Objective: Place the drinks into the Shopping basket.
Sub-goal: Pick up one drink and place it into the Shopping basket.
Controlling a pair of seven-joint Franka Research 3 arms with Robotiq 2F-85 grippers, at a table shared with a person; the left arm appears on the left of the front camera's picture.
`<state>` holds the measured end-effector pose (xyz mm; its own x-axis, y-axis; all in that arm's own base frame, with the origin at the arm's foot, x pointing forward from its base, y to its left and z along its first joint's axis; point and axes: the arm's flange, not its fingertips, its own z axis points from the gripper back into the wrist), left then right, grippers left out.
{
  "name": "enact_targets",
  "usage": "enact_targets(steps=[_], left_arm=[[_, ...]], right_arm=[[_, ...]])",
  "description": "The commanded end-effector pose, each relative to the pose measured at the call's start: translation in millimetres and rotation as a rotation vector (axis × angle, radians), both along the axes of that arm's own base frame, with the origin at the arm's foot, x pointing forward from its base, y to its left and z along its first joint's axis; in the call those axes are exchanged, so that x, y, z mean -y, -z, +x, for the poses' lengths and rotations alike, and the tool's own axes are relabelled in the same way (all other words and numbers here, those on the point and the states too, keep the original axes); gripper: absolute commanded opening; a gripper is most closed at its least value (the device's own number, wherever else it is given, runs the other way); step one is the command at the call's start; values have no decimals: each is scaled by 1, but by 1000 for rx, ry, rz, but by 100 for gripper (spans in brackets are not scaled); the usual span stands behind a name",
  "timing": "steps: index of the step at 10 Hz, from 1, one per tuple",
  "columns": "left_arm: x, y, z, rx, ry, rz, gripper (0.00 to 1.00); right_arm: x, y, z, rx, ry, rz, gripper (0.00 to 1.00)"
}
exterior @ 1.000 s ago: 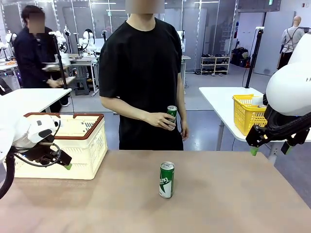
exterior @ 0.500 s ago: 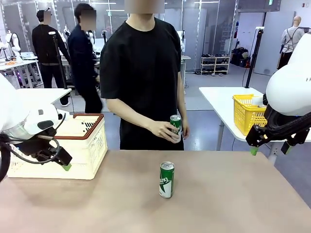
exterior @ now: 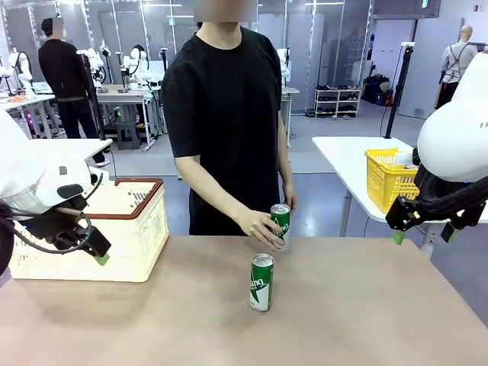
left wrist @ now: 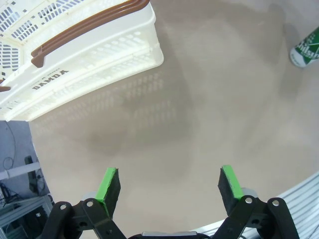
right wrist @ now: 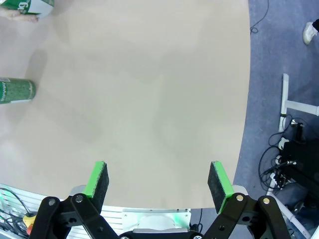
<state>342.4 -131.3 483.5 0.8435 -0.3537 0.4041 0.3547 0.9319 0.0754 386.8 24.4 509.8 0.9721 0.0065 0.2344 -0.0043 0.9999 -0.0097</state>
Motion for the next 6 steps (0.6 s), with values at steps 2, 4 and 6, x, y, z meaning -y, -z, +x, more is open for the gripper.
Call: enact_targets(steps=[2, 4, 6], left_arm=[[13, 1, 1, -25, 68, -40, 100], [54, -4, 11, -55, 99, -16, 100], [102, -2, 29, -90, 127, -13, 100]], right_arm=[[2, -1, 0, 2, 0, -6, 100], [2, -1, 0, 2, 0, -6, 100], [2, -1, 0, 2, 0, -6, 100]])
